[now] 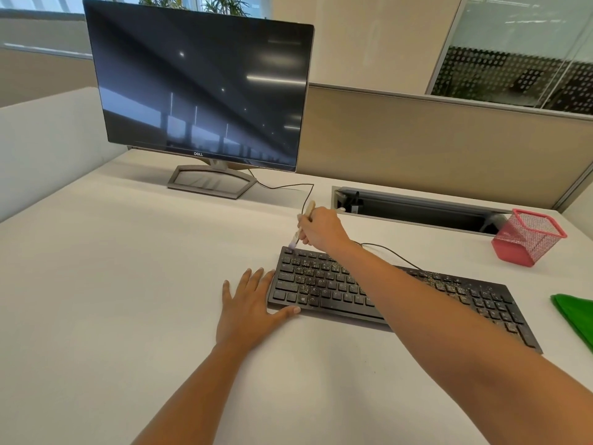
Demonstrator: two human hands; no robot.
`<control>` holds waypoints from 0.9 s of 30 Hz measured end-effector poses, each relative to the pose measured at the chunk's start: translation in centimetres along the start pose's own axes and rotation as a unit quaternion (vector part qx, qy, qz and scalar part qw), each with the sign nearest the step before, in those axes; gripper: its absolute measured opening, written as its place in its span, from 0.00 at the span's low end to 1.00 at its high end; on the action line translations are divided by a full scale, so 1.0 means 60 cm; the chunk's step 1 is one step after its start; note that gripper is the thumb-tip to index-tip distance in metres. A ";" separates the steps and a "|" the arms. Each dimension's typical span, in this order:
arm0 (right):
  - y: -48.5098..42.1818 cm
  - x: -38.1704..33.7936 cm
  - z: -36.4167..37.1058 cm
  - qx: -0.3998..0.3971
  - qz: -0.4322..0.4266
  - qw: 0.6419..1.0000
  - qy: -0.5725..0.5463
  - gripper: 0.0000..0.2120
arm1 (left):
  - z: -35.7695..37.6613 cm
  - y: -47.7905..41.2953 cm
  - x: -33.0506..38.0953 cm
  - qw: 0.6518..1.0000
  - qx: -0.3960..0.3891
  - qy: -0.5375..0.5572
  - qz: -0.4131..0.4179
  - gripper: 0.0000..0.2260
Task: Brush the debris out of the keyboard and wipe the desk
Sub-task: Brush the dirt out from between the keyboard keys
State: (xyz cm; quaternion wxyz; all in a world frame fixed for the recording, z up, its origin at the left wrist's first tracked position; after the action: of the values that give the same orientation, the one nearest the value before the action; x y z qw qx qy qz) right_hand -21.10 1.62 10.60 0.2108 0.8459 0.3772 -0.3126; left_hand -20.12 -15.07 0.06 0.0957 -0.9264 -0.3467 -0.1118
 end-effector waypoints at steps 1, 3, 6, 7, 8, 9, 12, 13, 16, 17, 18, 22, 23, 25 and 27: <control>0.002 0.003 0.002 -0.006 0.005 1.000 0.005 0.17 | 0.000 0.001 0.000 1.000 0.000 0.000 0.000 0.50; 0.004 0.006 0.001 -0.011 0.010 1.000 0.018 0.16 | 0.000 0.000 0.000 1.000 0.001 0.001 -0.001 0.51; -0.002 0.003 -0.010 0.000 0.019 1.000 0.006 0.15 | 0.000 0.000 0.000 1.000 0.006 0.000 -0.001 0.54; -0.004 0.002 -0.012 0.000 0.024 1.000 -0.016 0.15 | 0.000 0.000 0.000 1.000 0.006 -0.002 -0.001 0.53; -0.005 -0.001 -0.013 -0.001 0.028 0.999 -0.037 0.16 | 0.000 0.000 0.000 1.000 0.007 -0.002 0.000 0.53; -0.005 -0.004 -0.011 -0.001 0.025 0.999 -0.048 0.16 | -0.002 0.000 0.001 1.000 0.009 0.000 0.000 0.53; 0.003 -0.012 0.002 -0.019 0.004 1.000 -0.016 0.17 | -0.003 0.000 0.002 1.000 0.011 0.003 0.001 0.53; 0.009 -0.014 0.005 -0.026 -0.004 1.000 0.010 0.17 | -0.003 0.000 0.002 1.000 0.010 0.003 0.001 0.53; 0.018 -0.021 0.002 -0.019 -0.028 0.993 0.109 0.15 | -0.001 0.000 0.001 1.000 0.007 0.003 0.002 0.52; 0.020 -0.024 -0.002 -0.010 -0.034 0.991 0.130 0.14 | -0.001 0.000 0.001 1.000 0.007 0.003 0.002 0.51; 0.018 -0.026 -0.005 -0.004 -0.039 0.990 0.137 0.13 | 0.000 -0.001 0.001 1.000 0.007 0.004 0.002 0.51; 0.014 -0.034 -0.001 -0.023 -0.046 0.997 0.061 0.18 | 0.001 0.000 0.000 1.000 0.007 0.002 0.003 0.51; 0.016 -0.035 0.005 -0.036 -0.049 0.997 0.057 0.18 | 0.001 0.000 0.001 1.000 0.007 0.004 0.004 0.51; 0.019 -0.031 0.014 -0.048 -0.051 0.993 0.099 0.19 | 0.001 0.000 0.000 1.000 0.008 0.012 0.004 0.51; 0.022 -0.028 0.010 -0.027 -0.054 0.983 0.173 0.19 | 0.001 0.000 0.000 1.000 0.006 0.008 0.002 0.50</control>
State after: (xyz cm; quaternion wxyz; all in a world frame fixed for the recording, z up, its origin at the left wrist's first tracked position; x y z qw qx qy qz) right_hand -21.18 -0.43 11.47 0.1475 0.8596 0.4616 -0.1623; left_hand -20.10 -15.08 0.02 0.1044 -0.9257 -0.3444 -0.1166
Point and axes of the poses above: each hand's wrist, its own y-axis away from the middle knuckle, its own z-axis out of the palm, x = y × z, the point moved 7 cm from there along -y, towards the middle knuckle, and after that the axes turned 11 degrees about z, right-handed, at the moved point
